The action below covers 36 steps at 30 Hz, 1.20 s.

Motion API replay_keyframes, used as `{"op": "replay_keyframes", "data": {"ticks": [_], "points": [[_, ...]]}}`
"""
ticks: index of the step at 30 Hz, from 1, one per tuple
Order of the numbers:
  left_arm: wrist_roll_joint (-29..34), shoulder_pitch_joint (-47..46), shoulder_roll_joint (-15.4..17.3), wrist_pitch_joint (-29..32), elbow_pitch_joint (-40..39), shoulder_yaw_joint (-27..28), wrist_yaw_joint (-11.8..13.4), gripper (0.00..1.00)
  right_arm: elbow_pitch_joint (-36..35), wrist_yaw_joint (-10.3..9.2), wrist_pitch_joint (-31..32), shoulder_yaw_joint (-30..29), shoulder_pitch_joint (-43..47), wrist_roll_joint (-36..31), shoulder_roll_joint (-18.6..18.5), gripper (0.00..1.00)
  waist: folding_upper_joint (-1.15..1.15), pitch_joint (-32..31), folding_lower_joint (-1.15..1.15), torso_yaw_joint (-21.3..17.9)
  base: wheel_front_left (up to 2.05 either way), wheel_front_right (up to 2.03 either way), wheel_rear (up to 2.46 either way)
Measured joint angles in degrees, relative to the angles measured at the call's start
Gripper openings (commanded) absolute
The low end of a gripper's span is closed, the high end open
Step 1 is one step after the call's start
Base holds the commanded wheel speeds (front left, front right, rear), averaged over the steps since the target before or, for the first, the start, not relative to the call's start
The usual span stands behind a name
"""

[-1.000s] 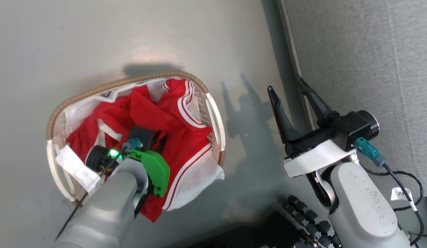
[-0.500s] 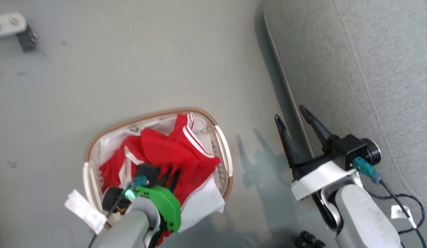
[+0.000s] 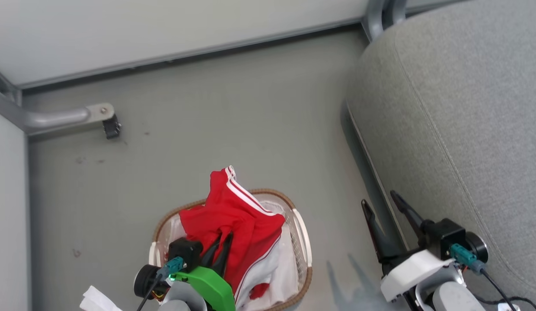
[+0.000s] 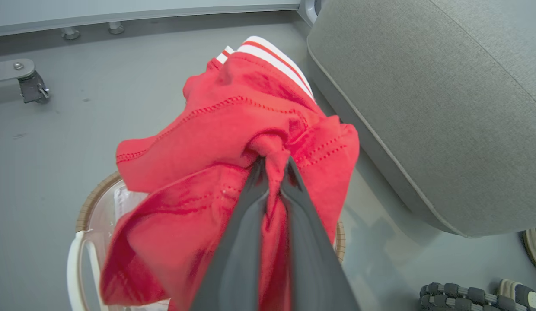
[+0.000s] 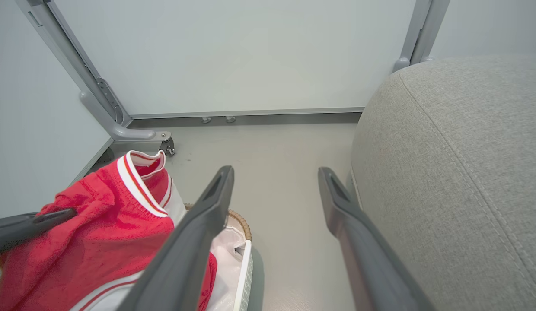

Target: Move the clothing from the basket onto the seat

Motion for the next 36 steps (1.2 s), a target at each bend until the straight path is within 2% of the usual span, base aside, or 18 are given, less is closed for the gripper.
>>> {"op": "replay_keyframes", "data": {"ticks": [10, 15, 22, 29, 36], "points": [[5.02, 2.76, -0.83, -0.01, -10.70, 7.19, 0.00, 0.00, 1.13, 0.00, 0.00, 0.23, 4.16, 0.00, 0.08, 1.00, 0.00, -9.12, 0.00, 3.18, 0.00, 0.00, 0.00], [6.55, 2.73, -1.29, -0.01, -15.50, 9.61, 0.00, 0.00, 1.22, 0.00, 0.00, 0.57, 4.68, 0.00, 0.03, 1.00, 0.00, -11.75, 0.00, 4.52, 0.00, 0.00, 0.00], [7.54, 2.05, -1.83, -0.01, -20.76, 10.60, 0.00, 0.00, 1.57, 0.00, 0.00, 2.67, 6.19, -0.07, 0.02, 1.00, 0.00, -13.63, 0.00, 5.99, 0.00, 0.00, 0.00], [7.83, 2.04, -2.09, -0.01, -22.67, 10.18, 0.00, 0.00, 0.84, 0.00, 0.01, 9.33, 5.90, -0.18, -0.19, 1.00, 0.00, -14.23, 0.00, 7.01, 0.00, 0.00, 0.00], [7.58, 2.10, -2.24, -0.01, -23.05, 8.04, 0.00, 0.00, -0.60, 0.00, 0.00, 14.77, 1.30, -0.19, -1.57, 1.00, 0.00, -14.24, 0.00, 7.75, 0.00, 0.00, 0.00]]}}
